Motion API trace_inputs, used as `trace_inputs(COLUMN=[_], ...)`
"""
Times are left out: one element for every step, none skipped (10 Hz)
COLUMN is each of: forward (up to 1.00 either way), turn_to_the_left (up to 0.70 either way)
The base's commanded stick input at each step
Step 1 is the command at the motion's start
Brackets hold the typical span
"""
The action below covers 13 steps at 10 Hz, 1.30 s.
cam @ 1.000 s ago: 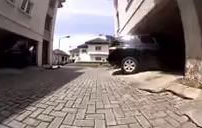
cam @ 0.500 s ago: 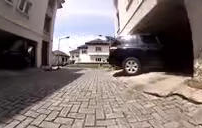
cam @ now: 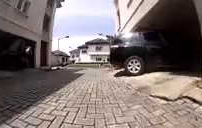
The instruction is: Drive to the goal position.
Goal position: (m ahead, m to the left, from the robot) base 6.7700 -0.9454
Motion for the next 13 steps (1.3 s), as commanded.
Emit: trace_inputs(forward=[0.50, 0.50, 0.50, 0.50, 0.50, 0.50, 0.50, 0.50, 0.50, 0.50, 0.50, 0.50, 0.50], turn_to_the_left=[0.28, 0.00, 0.00, 0.00, 0.00, 0.00, 0.00, 0.00, 0.00, 0.00, 0.00, 0.00, 0.00])
